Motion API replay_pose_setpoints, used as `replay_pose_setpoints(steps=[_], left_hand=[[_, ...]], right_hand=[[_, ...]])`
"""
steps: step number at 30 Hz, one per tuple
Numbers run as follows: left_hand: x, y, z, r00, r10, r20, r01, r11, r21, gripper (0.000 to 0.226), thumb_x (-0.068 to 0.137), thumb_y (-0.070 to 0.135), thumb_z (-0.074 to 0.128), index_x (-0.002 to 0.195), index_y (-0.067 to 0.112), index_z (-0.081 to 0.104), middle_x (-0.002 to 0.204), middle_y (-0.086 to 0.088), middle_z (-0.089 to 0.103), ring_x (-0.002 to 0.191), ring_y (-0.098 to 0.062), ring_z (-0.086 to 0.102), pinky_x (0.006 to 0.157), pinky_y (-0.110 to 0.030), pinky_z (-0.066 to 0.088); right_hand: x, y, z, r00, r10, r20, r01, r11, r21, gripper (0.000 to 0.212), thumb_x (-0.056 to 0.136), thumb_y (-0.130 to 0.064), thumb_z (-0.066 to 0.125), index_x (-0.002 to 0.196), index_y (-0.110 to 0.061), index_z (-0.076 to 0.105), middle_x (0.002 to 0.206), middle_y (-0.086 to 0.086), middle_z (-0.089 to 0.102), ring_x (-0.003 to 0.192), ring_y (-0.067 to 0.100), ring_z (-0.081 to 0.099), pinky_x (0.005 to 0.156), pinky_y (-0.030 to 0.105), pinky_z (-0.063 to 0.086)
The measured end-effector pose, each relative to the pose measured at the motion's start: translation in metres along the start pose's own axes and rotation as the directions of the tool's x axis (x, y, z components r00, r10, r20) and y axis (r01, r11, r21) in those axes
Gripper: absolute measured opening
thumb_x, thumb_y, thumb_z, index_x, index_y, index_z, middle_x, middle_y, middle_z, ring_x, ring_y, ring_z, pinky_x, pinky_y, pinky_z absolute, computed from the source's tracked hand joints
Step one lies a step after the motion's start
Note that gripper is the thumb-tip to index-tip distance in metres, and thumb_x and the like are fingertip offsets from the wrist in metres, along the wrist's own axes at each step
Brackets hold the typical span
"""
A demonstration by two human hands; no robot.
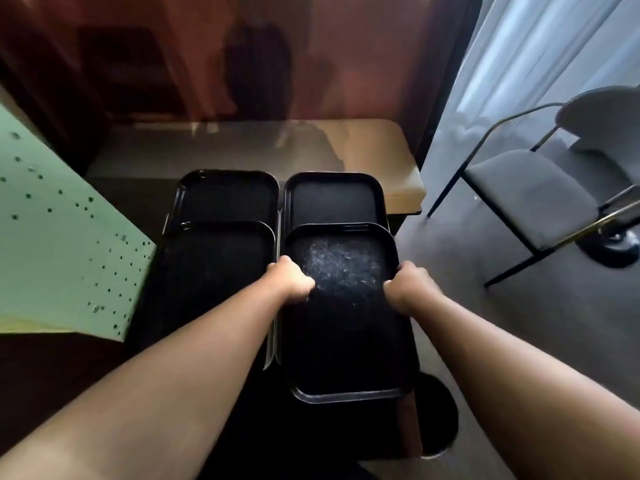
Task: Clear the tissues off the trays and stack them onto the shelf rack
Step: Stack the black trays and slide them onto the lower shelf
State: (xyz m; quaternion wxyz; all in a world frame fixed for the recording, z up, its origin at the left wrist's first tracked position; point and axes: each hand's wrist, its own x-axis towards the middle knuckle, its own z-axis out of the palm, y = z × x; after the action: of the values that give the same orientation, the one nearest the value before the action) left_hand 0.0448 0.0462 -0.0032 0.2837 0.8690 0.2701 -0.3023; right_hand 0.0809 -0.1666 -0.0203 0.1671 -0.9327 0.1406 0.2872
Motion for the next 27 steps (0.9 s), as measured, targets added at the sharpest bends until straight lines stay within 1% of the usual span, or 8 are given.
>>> replay_pose_setpoints(steps=[2, 6, 9, 11, 18, 22, 24, 27], left_hand=[[0.005, -0.011, 0.01, 0.999, -0.036, 0.006, 0.036, 0.999, 0.022, 0.056, 0.084, 0.031, 0.062, 0.13, 0.0, 0.057, 0.132, -0.018, 0.063, 0.113, -0.034, 0.065, 0.079, -0.032, 0.05], [0.011, -0.026, 0.024, 0.994, -0.085, -0.063, 0.084, 0.996, -0.019, 0.052, 0.088, 0.031, 0.063, 0.13, 0.004, 0.054, 0.134, -0.017, 0.06, 0.116, -0.037, 0.063, 0.083, -0.035, 0.049], [0.009, -0.034, 0.035, 0.994, -0.096, -0.042, 0.095, 0.995, -0.024, 0.044, 0.092, 0.026, 0.057, 0.128, 0.002, 0.052, 0.129, -0.016, 0.064, 0.114, -0.035, 0.063, 0.08, -0.032, 0.047], [0.009, -0.04, 0.045, 0.993, -0.112, -0.025, 0.111, 0.993, -0.05, 0.047, 0.092, 0.023, 0.055, 0.134, 0.003, 0.045, 0.132, -0.016, 0.061, 0.117, -0.035, 0.061, 0.086, -0.034, 0.048], [0.012, -0.031, 0.035, 0.982, -0.115, -0.151, 0.075, 0.966, -0.246, 0.06, 0.088, 0.023, 0.056, 0.145, 0.009, 0.045, 0.137, -0.011, 0.059, 0.119, -0.033, 0.061, 0.093, -0.039, 0.052], [0.032, -0.013, 0.007, 0.979, -0.056, -0.196, -0.011, 0.946, -0.324, 0.058, 0.08, 0.03, 0.056, 0.135, 0.013, 0.055, 0.128, -0.008, 0.065, 0.111, -0.03, 0.064, 0.095, -0.04, 0.054], [0.042, -0.002, -0.008, 0.977, -0.037, -0.211, -0.035, 0.944, -0.329, 0.054, 0.086, 0.026, 0.058, 0.138, 0.011, 0.053, 0.133, -0.008, 0.062, 0.117, -0.03, 0.061, 0.096, -0.035, 0.049], [0.061, 0.007, -0.022, 0.98, -0.019, -0.201, -0.045, 0.949, -0.311, 0.068, 0.09, 0.024, 0.058, 0.153, 0.008, 0.038, 0.152, -0.012, 0.049, 0.136, -0.03, 0.05, 0.107, -0.035, 0.041]], right_hand=[[0.003, 0.02, 0.017, 0.997, 0.072, 0.013, -0.072, 0.997, 0.005, 0.056, 0.092, -0.032, 0.051, 0.143, -0.012, 0.041, 0.145, 0.017, 0.046, 0.129, 0.041, 0.051, 0.105, 0.046, 0.046], [0.008, 0.05, 0.044, 0.986, 0.159, 0.042, -0.16, 0.987, 0.025, 0.052, 0.093, -0.022, 0.047, 0.143, -0.011, 0.039, 0.143, 0.015, 0.05, 0.124, 0.038, 0.055, 0.095, 0.042, 0.048], [0.011, 0.065, 0.057, 0.986, 0.162, 0.027, -0.163, 0.985, 0.054, 0.043, 0.093, -0.016, 0.043, 0.135, -0.013, 0.049, 0.135, 0.011, 0.059, 0.102, 0.032, 0.058, 0.08, 0.036, 0.047], [0.013, 0.072, 0.061, 0.988, 0.154, -0.011, -0.153, 0.985, 0.079, 0.042, 0.094, -0.016, 0.041, 0.135, -0.015, 0.051, 0.132, 0.008, 0.061, 0.098, 0.029, 0.057, 0.077, 0.035, 0.044], [0.025, 0.068, 0.06, 0.986, 0.025, -0.165, 0.037, 0.931, 0.364, 0.02, 0.1, -0.027, 0.048, 0.112, -0.016, 0.06, 0.119, 0.009, 0.065, 0.102, 0.03, 0.062, 0.089, 0.043, 0.051], [0.047, 0.043, 0.041, 0.974, -0.009, -0.224, 0.108, 0.896, 0.432, 0.017, 0.101, -0.026, 0.049, 0.109, -0.015, 0.059, 0.116, 0.012, 0.064, 0.101, 0.03, 0.061, 0.089, 0.04, 0.049], [0.062, 0.03, 0.032, 0.97, -0.026, -0.24, 0.132, 0.89, 0.437, 0.019, 0.101, -0.025, 0.049, 0.112, -0.013, 0.059, 0.118, 0.012, 0.063, 0.102, 0.029, 0.061, 0.088, 0.038, 0.047], [0.081, 0.01, 0.019, 0.969, -0.05, -0.243, 0.155, 0.886, 0.436, 0.022, 0.103, -0.026, 0.047, 0.117, -0.013, 0.058, 0.119, 0.009, 0.061, 0.101, 0.027, 0.06, 0.086, 0.038, 0.047]])
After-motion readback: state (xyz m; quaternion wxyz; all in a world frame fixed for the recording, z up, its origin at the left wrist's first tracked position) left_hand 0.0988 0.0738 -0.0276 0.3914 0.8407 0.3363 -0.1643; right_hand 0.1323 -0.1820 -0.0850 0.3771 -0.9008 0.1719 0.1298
